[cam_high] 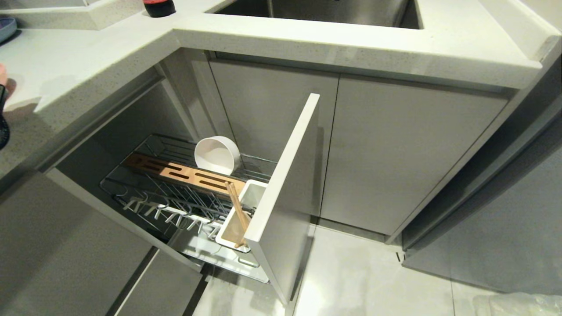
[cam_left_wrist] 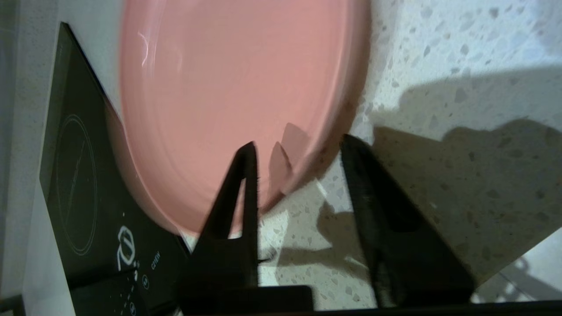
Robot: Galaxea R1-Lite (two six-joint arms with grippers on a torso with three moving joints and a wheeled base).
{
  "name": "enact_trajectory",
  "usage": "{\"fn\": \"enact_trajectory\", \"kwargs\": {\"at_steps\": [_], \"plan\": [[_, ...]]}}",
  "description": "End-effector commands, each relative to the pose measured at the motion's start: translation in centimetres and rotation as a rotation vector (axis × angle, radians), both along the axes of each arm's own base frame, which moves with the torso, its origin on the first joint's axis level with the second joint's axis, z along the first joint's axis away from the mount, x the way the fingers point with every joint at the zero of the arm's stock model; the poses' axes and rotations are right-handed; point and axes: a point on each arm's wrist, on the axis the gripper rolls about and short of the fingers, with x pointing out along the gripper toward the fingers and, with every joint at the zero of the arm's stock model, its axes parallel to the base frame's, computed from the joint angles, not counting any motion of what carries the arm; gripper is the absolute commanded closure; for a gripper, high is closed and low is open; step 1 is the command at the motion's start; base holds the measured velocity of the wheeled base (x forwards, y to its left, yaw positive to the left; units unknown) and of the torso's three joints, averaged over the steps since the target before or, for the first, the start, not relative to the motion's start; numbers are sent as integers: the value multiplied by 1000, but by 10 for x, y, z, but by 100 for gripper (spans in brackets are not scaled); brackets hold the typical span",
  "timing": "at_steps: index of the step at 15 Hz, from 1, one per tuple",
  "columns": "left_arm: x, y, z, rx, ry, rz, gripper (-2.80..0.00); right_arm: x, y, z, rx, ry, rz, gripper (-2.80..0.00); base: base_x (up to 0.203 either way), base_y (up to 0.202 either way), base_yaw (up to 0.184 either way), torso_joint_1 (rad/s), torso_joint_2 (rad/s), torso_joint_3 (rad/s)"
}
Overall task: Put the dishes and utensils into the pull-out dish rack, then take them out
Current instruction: Take the plate out of the cupboard
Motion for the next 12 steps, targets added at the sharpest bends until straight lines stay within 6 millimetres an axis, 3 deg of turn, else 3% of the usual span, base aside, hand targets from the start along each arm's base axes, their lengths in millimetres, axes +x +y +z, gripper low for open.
{"fn": "enact_trajectory", "kwargs": {"at_steps": [1, 5, 10, 11, 12], "plan": [[-2, 0, 0, 3, 6, 2, -280, 0, 0, 0, 0, -1, 1, 0, 0, 0, 0, 0, 0, 0], [-15, 0, 11, 2, -78, 3, -280, 0, 0, 0, 0, -1, 1, 0, 0, 0, 0, 0, 0, 0], [-69, 1, 31, -10, -225, -15, -280, 0, 0, 0, 0, -1, 1, 0, 0, 0, 0, 0, 0, 0], [-82, 1, 34, -12, -250, -20, 0, 0, 0, 0, 0, -1, 1, 0, 0, 0, 0, 0, 0, 0], [-96, 2, 36, -16, -275, -25, 0, 0, 0, 0, 0, -1, 1, 0, 0, 0, 0, 0, 0, 0]]}}
